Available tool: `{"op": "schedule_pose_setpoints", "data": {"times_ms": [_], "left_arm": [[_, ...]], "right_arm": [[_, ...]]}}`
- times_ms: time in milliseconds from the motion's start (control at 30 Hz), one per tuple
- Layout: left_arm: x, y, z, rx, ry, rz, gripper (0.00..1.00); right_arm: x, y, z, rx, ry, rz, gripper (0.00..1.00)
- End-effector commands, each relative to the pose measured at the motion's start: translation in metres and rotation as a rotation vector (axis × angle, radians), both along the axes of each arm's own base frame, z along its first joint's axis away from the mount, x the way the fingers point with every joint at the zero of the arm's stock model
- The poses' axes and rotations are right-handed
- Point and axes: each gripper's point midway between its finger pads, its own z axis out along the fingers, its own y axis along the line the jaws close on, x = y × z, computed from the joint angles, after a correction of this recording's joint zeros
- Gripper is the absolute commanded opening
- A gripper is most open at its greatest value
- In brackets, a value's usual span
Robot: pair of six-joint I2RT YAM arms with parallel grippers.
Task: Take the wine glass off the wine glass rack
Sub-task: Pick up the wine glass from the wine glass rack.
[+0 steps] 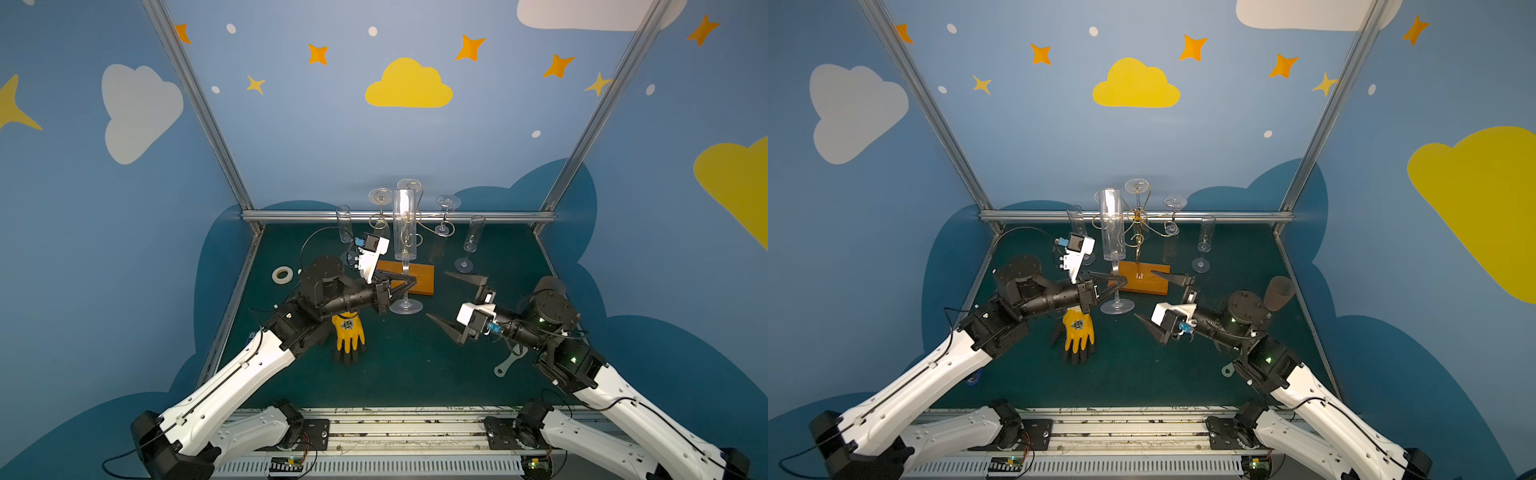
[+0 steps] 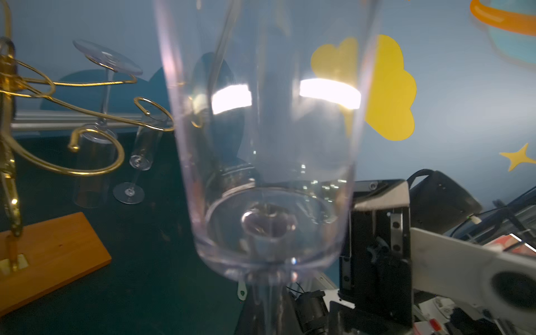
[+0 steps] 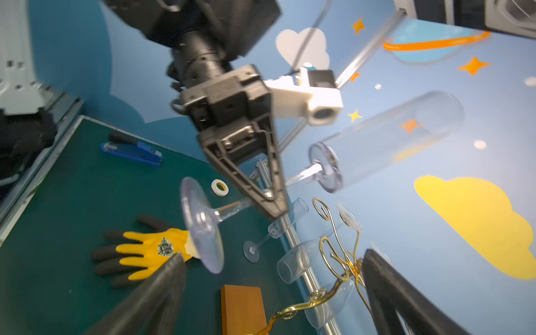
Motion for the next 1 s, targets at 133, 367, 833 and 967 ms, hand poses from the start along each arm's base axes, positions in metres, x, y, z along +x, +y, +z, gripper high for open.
{"op": "schedule_pose_setpoints", "data": {"times_ms": [133, 367, 833, 967], "left_arm": [[0.003, 0.029, 0.006, 0.205, -0.303, 0.112, 0.03], [-0.006, 0.026, 0.000, 0.359, -0.489, 0.101, 0.03], [-0.008, 0.004, -0.010, 0.401, -0.587, 0.059, 0.03], [-0.008, 0.000, -0.014, 0.406, -0.591, 0.044, 0.03]], "right_arm": [[0.034, -0.034, 0.039, 0.344, 0.323, -0.218, 0.94], [0.048, -0.038, 0.032, 0.397, 0.555, -0.287, 0.94], [0.035, -0.016, 0.045, 0.473, 0.666, -0.086, 0.97], [0.028, -0.006, 0.053, 0.489, 0.692, 0.023, 0.97]]}}
